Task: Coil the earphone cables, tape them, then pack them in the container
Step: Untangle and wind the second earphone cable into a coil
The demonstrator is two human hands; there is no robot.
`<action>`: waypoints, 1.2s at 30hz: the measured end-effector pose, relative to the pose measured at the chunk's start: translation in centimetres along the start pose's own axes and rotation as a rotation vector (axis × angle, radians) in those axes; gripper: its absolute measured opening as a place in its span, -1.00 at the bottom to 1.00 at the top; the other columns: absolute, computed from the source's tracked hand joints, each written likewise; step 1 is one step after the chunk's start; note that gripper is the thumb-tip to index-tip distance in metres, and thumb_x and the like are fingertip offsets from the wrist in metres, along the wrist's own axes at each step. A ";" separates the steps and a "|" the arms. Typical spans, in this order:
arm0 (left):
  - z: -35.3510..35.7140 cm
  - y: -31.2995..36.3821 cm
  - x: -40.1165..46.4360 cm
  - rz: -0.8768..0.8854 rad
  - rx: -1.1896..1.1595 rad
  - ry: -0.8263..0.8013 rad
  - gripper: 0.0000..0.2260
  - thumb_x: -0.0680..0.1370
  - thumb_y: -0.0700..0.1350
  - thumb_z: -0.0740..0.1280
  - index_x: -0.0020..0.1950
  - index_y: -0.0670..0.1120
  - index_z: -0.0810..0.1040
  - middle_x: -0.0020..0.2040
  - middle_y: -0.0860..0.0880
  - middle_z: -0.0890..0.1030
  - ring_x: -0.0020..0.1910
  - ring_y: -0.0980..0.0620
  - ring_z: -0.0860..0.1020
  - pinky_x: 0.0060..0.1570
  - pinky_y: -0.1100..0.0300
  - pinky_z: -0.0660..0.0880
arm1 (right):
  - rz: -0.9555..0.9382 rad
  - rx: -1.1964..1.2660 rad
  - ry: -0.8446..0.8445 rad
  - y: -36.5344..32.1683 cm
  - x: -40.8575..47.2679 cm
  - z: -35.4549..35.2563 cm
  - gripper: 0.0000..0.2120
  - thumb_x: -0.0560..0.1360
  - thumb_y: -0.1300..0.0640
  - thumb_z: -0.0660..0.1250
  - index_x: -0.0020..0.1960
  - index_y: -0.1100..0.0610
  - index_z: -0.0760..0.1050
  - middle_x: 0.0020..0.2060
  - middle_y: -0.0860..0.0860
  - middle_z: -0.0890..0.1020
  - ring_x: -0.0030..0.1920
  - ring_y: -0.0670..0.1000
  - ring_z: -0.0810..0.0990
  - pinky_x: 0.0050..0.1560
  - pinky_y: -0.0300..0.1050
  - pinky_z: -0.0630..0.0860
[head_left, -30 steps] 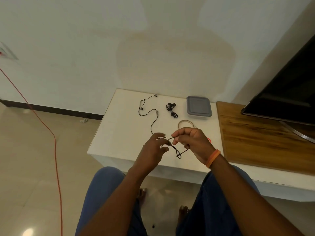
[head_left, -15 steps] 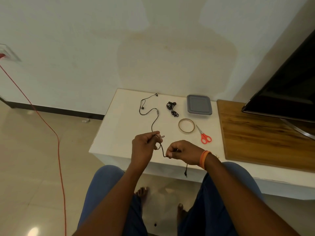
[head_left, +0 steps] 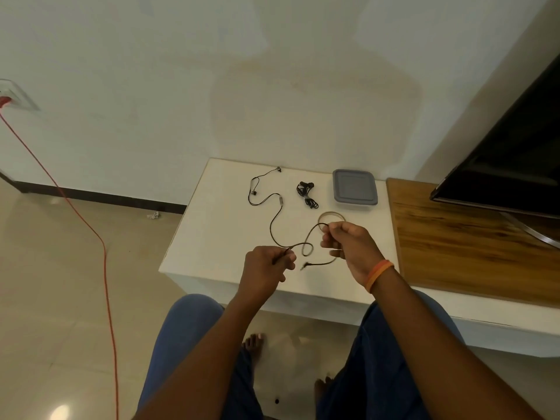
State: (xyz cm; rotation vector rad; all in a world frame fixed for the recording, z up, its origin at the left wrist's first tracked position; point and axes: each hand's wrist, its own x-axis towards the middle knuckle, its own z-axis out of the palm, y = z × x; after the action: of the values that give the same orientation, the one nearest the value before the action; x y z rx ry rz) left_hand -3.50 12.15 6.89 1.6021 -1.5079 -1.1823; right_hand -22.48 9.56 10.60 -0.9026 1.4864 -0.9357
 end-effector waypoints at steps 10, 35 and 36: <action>-0.4 1.1 -0.3 0.017 -0.153 0.026 -0.92 0.57 -0.07 0.39 -0.07 0.05 0.68 -0.26 0.07 0.71 -0.44 0.09 0.56 -0.29 0.30 0.53 | -0.064 -0.352 0.145 0.6 0.7 0.1 -0.83 0.57 0.27 0.24 0.06 0.22 0.60 0.01 0.09 0.66 0.05 0.04 0.59 0.02 -0.19 0.46; -3.0 -0.3 1.7 0.088 0.110 0.384 -0.87 0.57 -0.16 0.38 0.03 -0.13 0.71 -0.25 0.10 0.63 -0.24 0.06 0.63 -0.22 0.55 0.38 | -0.147 -0.311 -0.173 -0.5 0.4 -1.4 -0.69 0.59 0.04 0.25 -0.12 0.26 0.60 -0.32 0.07 0.63 -0.20 -0.06 0.60 0.06 -0.21 0.46; -3.1 -0.3 1.8 0.079 0.126 0.393 -0.87 0.57 -0.16 0.38 0.03 -0.13 0.71 -0.25 0.09 0.63 -0.24 0.05 0.63 -0.24 0.56 0.36 | -0.133 -0.256 -0.163 -0.7 0.4 -1.6 -0.66 0.59 0.01 0.26 -0.15 0.26 0.58 -0.37 0.07 0.58 -0.24 -0.01 0.57 0.05 -0.15 0.48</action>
State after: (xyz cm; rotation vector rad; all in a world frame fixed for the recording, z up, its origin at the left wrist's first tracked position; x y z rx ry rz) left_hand -0.66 10.05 7.55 1.7194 -1.3922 -0.6881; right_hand -24.12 9.03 11.25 -1.2473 1.4389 -0.7563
